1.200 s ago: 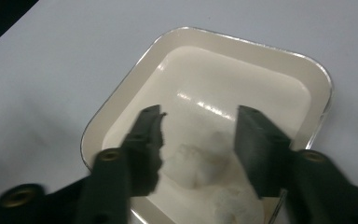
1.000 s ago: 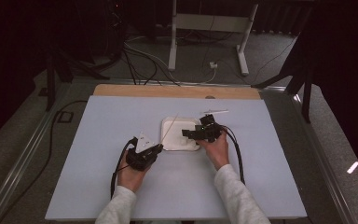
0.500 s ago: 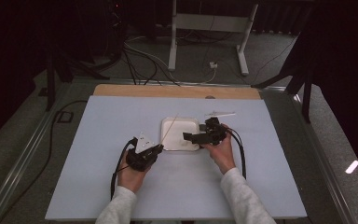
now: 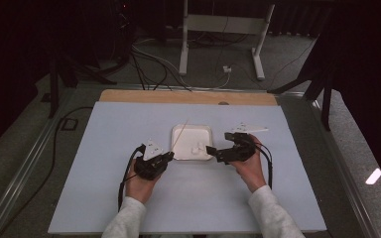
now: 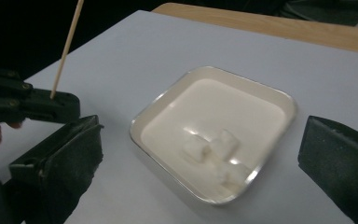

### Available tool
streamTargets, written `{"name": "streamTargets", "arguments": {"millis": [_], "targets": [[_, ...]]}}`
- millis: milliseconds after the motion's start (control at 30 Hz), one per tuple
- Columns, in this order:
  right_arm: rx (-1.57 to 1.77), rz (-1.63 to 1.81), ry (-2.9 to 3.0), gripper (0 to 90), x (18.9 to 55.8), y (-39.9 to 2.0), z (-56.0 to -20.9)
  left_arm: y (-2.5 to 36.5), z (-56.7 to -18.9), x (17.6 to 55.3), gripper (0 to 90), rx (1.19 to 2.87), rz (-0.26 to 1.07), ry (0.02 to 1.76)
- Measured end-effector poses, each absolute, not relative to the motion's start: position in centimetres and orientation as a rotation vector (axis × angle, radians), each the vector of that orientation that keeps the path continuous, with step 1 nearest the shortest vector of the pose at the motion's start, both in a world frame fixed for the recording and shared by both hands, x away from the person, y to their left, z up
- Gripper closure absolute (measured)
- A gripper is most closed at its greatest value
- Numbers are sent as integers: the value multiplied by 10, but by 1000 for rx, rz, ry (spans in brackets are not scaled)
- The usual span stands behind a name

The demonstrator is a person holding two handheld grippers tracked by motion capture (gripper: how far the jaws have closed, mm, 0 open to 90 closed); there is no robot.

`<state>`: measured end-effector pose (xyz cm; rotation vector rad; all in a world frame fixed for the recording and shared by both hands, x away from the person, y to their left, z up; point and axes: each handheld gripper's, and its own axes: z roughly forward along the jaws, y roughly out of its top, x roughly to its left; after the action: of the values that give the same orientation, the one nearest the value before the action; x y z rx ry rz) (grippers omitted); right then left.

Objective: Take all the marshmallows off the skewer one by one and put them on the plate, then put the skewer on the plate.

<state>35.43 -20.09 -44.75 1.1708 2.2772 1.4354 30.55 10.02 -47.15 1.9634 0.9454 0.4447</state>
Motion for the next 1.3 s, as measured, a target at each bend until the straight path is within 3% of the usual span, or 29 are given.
{"name": "streamTargets", "arguments": {"millis": [700,1300], "targets": [[1161,1427,2137,0,310,-258,-448,83,-465,322,895,1929,421,1013],[1247,1403,2049,0,271,-299,-466,56,-493,353,893,1945,379,1170]]}}
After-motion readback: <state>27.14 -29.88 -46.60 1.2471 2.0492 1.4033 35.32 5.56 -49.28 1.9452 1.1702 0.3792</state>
